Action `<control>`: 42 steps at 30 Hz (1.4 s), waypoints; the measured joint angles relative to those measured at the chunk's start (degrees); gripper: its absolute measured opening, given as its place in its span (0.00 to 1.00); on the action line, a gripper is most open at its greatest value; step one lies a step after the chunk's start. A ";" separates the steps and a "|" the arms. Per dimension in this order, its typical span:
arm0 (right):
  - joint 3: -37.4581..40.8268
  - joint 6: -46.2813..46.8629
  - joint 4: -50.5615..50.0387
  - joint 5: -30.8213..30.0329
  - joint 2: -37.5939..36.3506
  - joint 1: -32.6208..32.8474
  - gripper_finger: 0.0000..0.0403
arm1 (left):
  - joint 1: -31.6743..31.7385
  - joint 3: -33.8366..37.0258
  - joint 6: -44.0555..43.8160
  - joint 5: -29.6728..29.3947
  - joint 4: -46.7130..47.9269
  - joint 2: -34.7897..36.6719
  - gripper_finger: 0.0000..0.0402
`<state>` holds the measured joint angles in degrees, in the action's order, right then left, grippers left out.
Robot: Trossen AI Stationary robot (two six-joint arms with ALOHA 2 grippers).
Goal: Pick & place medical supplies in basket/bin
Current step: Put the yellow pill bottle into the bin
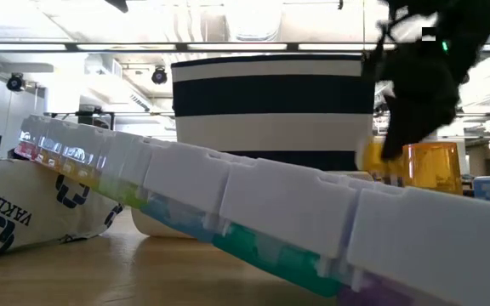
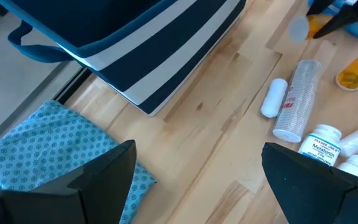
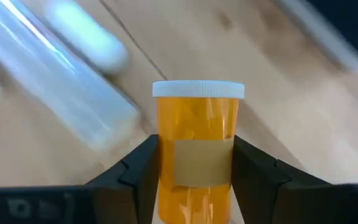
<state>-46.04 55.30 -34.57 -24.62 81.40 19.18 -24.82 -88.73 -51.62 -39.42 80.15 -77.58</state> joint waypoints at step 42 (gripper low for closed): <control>-62.16 -50.04 -22.18 15.70 18.32 -41.83 0.75 | -7.01 3.77 -30.20 -1.27 -0.86 -0.02 0.81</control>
<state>-108.20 5.27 -56.75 -8.91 99.72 -22.65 -31.83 -84.95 -81.81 -40.69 79.29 -77.60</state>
